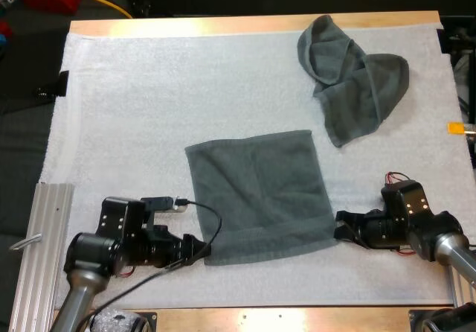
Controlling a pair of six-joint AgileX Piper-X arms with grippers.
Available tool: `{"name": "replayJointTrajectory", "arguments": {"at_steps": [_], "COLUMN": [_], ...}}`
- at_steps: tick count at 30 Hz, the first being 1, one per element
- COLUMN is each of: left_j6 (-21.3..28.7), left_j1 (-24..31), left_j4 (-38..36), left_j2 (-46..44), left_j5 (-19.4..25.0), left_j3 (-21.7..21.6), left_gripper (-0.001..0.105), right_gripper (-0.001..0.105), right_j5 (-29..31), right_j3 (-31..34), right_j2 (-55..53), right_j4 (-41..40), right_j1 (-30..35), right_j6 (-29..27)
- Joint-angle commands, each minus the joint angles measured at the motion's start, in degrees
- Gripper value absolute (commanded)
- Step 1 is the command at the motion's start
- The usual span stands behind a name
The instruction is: Pick towel from pile, fold and stack
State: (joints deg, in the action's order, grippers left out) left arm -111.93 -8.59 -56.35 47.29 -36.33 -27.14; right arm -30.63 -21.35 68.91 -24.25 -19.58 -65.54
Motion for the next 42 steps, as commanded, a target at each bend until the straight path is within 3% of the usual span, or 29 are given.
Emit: {"name": "replayJointTrajectory", "arguments": {"at_steps": [1,7,8,16,25,27,28,33,35,40,42], "left_j6": [-0.06,2.56,4.78,5.54,5.54,5.54,5.54,5.54,5.54,5.54,5.54], "left_j1": [-0.22,-0.22,-0.22,-0.22,-0.22,-0.22,-0.22,-0.22,-0.22,-0.22,-0.22], "left_j4": [1.41,4.68,6.51,10.6,12.02,12.68,13.31,13.13,13.13,12.7,12.7], "left_j2": [1.51,10.5,17.4,24.88,30.21,30.86,31.78,34.17,36.24,37.22,37.22], "left_j5": [-1.27,-1.35,-1.66,-6.11,-6.59,-8.26,-11.55,-13.34,-16.62,-17.56,-17.56], "left_j3": [-0.02,-0.02,-0.02,-0.02,-0.02,-0.02,-0.02,-0.02,-0.02,-0.27,-0.27], "left_gripper": [0.062,0.062,0.062,0.062,0.062,0.062,0.062,0.062,0.062,0.061,0.054], "right_gripper": [0.001,0.001,0.001,0.001,0.001,0.001,0.001,0.001,0.001,0.001,0.001], "right_j5": [0.03,-0.09,-0.09,-0.09,-0.09,-0.09,-0.22,-0.23,-0.23,-0.23,-0.23], "right_j3": [0.16,0.16,0.16,0.16,0.16,0.16,0.16,0.16,0.16,0.16,0.16], "right_j2": [-0.33,-0.33,-0.33,-0.33,-0.33,-0.33,-0.33,-0.33,-0.33,-0.33,-0.33], "right_j4": [-0.46,-0.46,-0.46,-0.46,-0.46,-0.46,-0.46,-0.46,-0.46,-0.46,-0.46], "right_j1": [-0.06,-0.06,-0.06,-0.06,-0.06,-0.06,-0.06,-0.06,-0.06,-0.06,-0.06], "right_j6": [-0.66,-0.66,-0.66,-0.66,-0.66,-0.66,-0.66,-0.66,-0.66,-0.66,-0.66]}}
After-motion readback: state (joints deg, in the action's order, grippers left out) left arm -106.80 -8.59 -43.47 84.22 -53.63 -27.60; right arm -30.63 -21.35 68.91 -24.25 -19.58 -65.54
